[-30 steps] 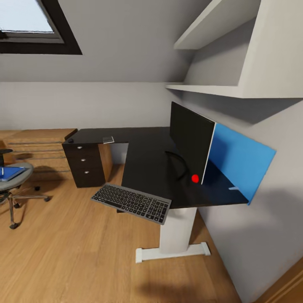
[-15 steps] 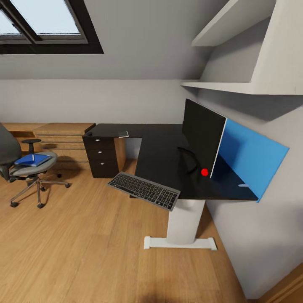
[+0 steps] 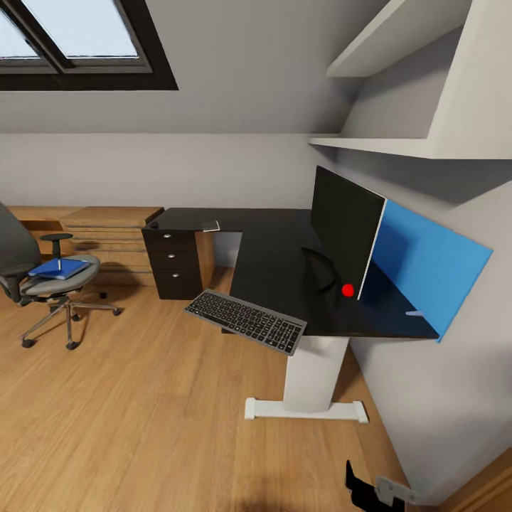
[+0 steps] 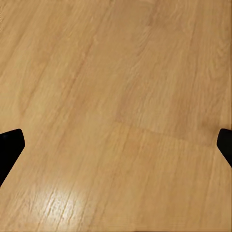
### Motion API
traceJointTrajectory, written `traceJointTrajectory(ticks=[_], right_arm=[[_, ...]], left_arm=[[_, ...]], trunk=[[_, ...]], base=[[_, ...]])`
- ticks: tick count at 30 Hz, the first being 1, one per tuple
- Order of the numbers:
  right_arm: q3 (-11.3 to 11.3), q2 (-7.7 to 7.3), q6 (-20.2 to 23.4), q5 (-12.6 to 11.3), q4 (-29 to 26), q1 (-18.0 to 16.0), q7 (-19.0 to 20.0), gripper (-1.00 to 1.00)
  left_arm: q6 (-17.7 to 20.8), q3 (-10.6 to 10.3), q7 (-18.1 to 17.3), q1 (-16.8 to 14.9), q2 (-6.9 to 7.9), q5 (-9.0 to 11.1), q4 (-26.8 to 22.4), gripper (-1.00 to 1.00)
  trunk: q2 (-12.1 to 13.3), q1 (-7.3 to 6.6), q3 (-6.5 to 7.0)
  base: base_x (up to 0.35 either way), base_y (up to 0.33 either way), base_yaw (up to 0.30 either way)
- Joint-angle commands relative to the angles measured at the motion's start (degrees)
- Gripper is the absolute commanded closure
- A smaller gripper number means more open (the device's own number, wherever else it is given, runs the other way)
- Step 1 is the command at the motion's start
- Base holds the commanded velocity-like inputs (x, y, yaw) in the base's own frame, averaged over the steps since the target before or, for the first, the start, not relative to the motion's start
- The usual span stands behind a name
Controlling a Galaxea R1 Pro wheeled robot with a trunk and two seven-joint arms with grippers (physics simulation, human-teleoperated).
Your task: In the bedroom, organize the workspace by keeping the computer under the desk, ensuring the monitor is on the desk, placing the keyboard on the desk next to the monitor, placing the mouse on the desk next to the keyboard, moving the folder from the swivel chair onto the desk next to the mouse, stacking the notebook on top of the folder with the pen on top of the notebook, and positioning the swivel chair next to the desk.
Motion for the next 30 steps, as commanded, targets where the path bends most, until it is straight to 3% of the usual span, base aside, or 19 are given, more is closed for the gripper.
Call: traceJointTrajectory(ticks=[1, 3, 8, 9, 10, 12, 18, 19, 21, 22, 23, 27, 30], right_arm=[[0.3, -1.15, 3.0, -0.9, -1.7, -0.8, -0.4, -1.00], [-0.3, -2.82, 7.9, -2.4, -4.5, -2.9, -0.3, -1.00], [-2.7, -6.14, 15.4, -5.3, -10.2, -6.4, -0.3, -1.00], [-4.3, -7.21, 18.5, -6.5, -12.7, -6.9, -0.3, -1.00], [-7.5, -8.81, 24.5, -8.6, -17.4, -7.3, -0.2, -1.00], [-11.2, -9.96, 31.2, -10.6, -22.2, -7.6, 0.5, -1.00], [-19.2, -11.05, 45.9, -13.4, -29.3, -7.7, 5.0, -1.00], [-22.3, -11.22, 51.7, -14.5, -30.5, -7.8, 7.3, -1.00], [-25.4, -11.31, 57.6, -15.8, -31.3, -7.8, 9.9, -1.00], [-29.5, -11.33, 65.7, -17.9, -32.0, -7.8, 14.3, -1.00], [-31.3, -11.35, 70.2, -18.9, -32.2, -7.8, 17.7, -1.00], [-33.9, -11.40, 77.2, -20.0, -32.5, -7.6, 26.3, -1.00], [-34.2, -11.45, 78.2, -20.1, -32.6, -7.5, 28.0, -1.00]], left_arm=[[-0.8, 0.1, -0.1, 0.0, -0.03, 0.4, -0.1, -1.00], [-1.5, 0.2, 0.0, 0.0, 0.00, 0.5, -0.1, -1.00], [-1.9, 0.2, 0.1, 0.0, 0.04, 0.5, -0.1, -1.00], [-2.0, 0.2, 0.1, 0.0, 0.04, 0.5, -0.1, -1.00], [-2.1, 0.2, 0.1, 0.0, 0.05, 0.5, -0.1, -1.00], [-2.1, 0.2, 0.1, 0.0, 0.05, 0.5, -0.1, -1.00], [-2.1, 0.2, 0.2, 0.0, 0.05, 0.5, 0.0, -1.00], [-2.1, 0.2, 0.2, 0.0, 0.05, 0.5, 0.1, -1.00], [-2.1, 0.2, 0.2, 0.0, 0.05, 0.5, 0.1, -1.00], [-2.0, 0.2, 0.3, 0.0, 0.05, 0.5, 0.1, -1.00], [-2.0, 0.2, 0.3, 0.0, 0.05, 0.5, 0.1, -1.00], [-2.0, 0.2, 0.3, 0.0, 0.01, 0.5, 0.1, -1.00], [-2.1, 0.2, 0.3, 0.0, -0.01, 0.5, 0.1, -1.00]], trunk=[[0.0, 0.00, -0.04], [0.0, 0.00, -0.04], [0.0, 0.00, -0.04], [0.0, 0.00, -0.04], [0.0, 0.00, -0.04], [0.0, 0.00, -0.04], [0.0, 0.00, -0.04], [0.0, 0.00, -0.04], [0.0, 0.00, -0.04], [0.0, 0.00, -0.04], [0.0, 0.00, -0.04], [0.0, 0.00, -0.04], [0.0, 0.00, -0.04]], base=[[0.000, 0.000, 0.000], [0.000, 0.000, 0.000], [0.000, 0.000, 0.000], [0.000, 0.000, 0.000], [0.000, 0.000, 0.000], [0.000, 0.000, 0.000], [0.000, 0.000, 0.000], [0.000, 0.000, 0.000], [0.000, 0.000, 0.000], [0.000, 0.000, 0.000], [0.000, 0.000, 0.000], [0.000, 0.000, 0.000], [0.000, 0.000, 0.000]])
